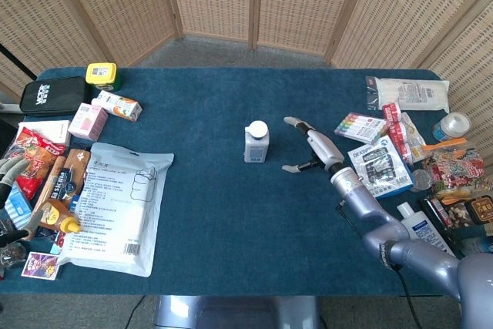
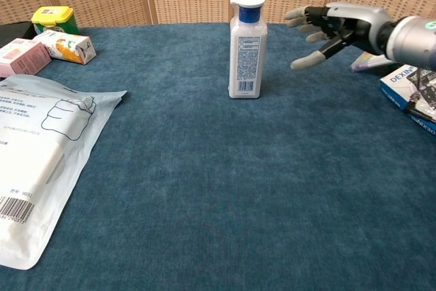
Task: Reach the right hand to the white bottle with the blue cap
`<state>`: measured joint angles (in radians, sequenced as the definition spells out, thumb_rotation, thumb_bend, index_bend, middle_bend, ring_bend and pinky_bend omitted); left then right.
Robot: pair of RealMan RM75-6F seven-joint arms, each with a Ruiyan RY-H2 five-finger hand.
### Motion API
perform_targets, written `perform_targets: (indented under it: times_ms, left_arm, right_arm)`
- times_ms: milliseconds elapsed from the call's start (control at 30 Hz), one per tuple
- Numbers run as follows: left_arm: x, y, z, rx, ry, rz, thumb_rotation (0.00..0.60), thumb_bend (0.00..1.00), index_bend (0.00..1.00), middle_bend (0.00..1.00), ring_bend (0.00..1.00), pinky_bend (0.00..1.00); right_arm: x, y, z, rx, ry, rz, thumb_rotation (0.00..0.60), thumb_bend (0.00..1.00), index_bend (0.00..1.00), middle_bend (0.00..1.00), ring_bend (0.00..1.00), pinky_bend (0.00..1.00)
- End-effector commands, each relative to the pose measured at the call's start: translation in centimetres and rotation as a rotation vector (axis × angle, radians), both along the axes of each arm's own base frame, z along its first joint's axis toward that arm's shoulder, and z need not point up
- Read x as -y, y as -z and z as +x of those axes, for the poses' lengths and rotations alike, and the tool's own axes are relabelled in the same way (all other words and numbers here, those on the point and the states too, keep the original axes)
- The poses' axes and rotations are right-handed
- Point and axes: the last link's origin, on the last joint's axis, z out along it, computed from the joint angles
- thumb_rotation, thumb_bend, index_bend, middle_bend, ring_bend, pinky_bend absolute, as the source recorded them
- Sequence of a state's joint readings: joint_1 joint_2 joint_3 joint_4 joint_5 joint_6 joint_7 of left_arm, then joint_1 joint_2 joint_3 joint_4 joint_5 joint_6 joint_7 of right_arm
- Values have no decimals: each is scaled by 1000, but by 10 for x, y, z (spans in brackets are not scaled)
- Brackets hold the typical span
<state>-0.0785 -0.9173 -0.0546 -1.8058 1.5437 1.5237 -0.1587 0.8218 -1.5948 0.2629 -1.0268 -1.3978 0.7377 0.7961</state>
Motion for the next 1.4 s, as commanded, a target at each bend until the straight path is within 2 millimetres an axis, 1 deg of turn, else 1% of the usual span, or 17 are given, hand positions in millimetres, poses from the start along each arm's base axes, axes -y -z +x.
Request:
perform_targets:
  times_ms: [33,333,500,600,667,733,867,933,967,1033,1067,1100,1167,1200,1233,1300,1400]
  left_arm:
    - [0,3,-2,5,-8,-10,600,369,83,0,0,0]
    - [-1,7,-7,12,-20,-19,600,364,83,0,0,0]
    - [-1,9,-10,13,-28,-19,600,363,81,0,0,0]
    - [0,9,-12,13,-35,-20,600,361,81,0,0,0]
    - [1,8,-14,15,-42,-17,600,359,81,0,0,0]
    - [1,8,-15,19,-48,-15,600,359,81,0,0,0]
    - [3,9,-18,22,-58,-14,600,358,79,0,0,0]
    - [4,8,-19,22,-64,-13,600,357,77,0,0,0]
    - [4,8,-19,22,-66,-13,600,357,77,0,0,0]
    - [5,7,-20,24,-70,-9,600,357,76,0,0,0]
    - [5,7,-20,25,-72,-7,600,356,76,0,0,0]
    - [5,7,-21,26,-74,-6,600,357,76,0,0,0]
    - [5,7,-22,28,-78,-7,600,356,76,0,0,0]
    - [6,7,-23,29,-81,-8,600,355,76,0,0,0]
    - [6,7,-24,30,-84,-9,600,354,76,0,0,0]
    - [6,8,-25,31,-89,-12,600,353,76,0,0,0]
    - [6,10,-27,36,-95,-17,600,352,76,0,0,0]
  right_arm:
    - [8,11,11,2,-2,26,600,89,0,0,0,0]
    - [24,29,34,1,-5,70,600,88,0,0,0,0]
    - [31,34,45,2,-8,81,600,86,0,0,0,0]
    - [37,36,51,20,1,72,600,58,0,6,0,0]
    - [38,38,53,36,13,68,600,45,0,79,0,0]
    - [39,41,56,73,36,82,600,41,0,185,0,0]
    - [40,47,61,111,62,93,600,37,1,336,9,0]
    - [41,50,64,112,63,92,600,37,33,422,70,0]
    - [42,51,64,111,62,90,600,36,78,491,140,27]
    - [43,52,66,119,65,87,600,33,253,680,360,222]
    - [43,52,67,121,65,86,600,33,315,748,440,303]
    - [43,53,67,121,66,86,600,33,415,862,568,426]
    - [42,53,66,132,71,86,600,33,524,973,708,546]
    - [42,52,64,133,73,85,600,32,577,1000,778,601]
    - [41,51,61,135,78,83,600,33,608,1000,824,634]
    - [41,48,56,136,82,74,600,33,646,1000,886,674]
    - [38,40,46,145,89,57,600,33,672,1000,927,711]
